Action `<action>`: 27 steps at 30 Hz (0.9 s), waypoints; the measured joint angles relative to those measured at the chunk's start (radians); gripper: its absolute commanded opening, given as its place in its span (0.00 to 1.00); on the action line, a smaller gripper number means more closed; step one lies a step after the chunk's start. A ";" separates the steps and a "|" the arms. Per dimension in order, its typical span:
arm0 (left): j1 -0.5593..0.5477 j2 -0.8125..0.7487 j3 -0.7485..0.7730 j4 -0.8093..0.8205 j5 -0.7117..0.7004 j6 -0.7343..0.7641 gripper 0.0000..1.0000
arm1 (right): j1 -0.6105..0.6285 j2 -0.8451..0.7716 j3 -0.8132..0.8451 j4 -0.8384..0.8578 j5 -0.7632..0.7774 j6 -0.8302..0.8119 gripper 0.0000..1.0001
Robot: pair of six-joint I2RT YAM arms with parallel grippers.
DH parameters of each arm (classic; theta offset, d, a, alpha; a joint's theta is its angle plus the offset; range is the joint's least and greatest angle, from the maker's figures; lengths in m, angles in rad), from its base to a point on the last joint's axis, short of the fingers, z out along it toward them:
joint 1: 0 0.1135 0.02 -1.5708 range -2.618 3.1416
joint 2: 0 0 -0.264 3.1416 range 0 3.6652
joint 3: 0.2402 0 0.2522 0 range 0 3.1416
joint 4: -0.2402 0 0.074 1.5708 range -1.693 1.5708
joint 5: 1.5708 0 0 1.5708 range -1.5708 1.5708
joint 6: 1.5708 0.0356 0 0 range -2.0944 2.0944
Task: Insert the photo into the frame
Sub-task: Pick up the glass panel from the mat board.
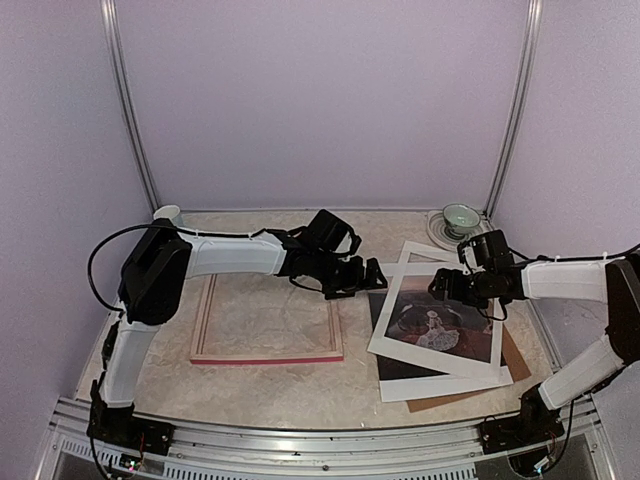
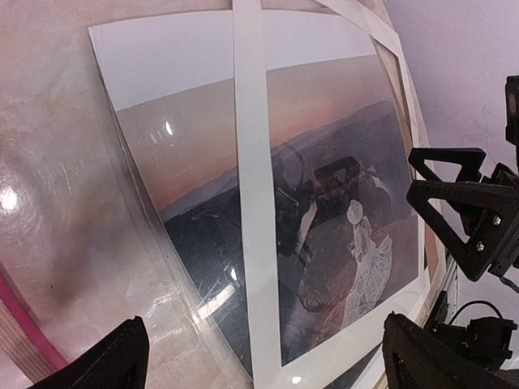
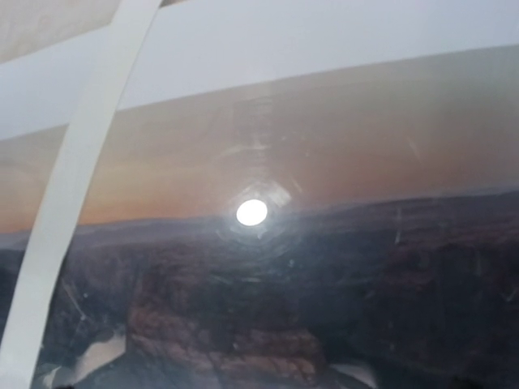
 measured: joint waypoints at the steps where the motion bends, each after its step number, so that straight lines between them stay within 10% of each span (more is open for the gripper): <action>1: -0.005 0.010 0.013 -0.010 -0.001 -0.001 0.99 | 0.000 0.000 -0.003 0.002 -0.001 0.000 0.99; 27: -0.029 0.093 0.064 -0.042 0.053 -0.080 0.99 | 0.000 0.098 -0.009 0.042 -0.015 0.011 0.99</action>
